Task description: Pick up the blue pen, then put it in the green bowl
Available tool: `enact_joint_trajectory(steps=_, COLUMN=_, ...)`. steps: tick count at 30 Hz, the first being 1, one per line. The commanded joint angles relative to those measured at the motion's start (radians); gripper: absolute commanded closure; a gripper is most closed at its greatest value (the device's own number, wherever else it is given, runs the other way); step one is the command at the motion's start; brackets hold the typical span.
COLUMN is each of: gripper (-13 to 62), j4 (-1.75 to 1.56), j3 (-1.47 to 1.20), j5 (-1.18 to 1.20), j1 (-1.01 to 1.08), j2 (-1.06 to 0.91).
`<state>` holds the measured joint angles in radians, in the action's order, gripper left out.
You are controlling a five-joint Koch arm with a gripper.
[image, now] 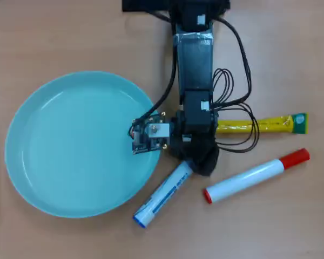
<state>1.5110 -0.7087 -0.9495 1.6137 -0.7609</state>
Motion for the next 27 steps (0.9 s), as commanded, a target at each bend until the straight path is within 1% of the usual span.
enact_joint_trajectory(steps=1, gripper=33.5, j4=-0.003, j3=0.069, j5=0.006, j1=0.011, j2=-0.005)
enact_joint_trajectory(steps=6, gripper=53.1, j4=0.003, j3=0.067, j5=0.006, j1=0.009, j2=-0.005)
enact_joint_trajectory(steps=7, gripper=56.3, j4=0.003, j3=0.067, j5=0.006, j1=0.008, j2=-0.005)
enact_joint_trajectory(steps=8, gripper=57.3, j4=0.003, j3=0.066, j5=0.006, j1=0.006, j2=-0.005)
enact_joint_trajectory(steps=27, gripper=56.8, j4=0.057, j3=0.067, j5=0.009, j1=-0.038, j2=-0.025)
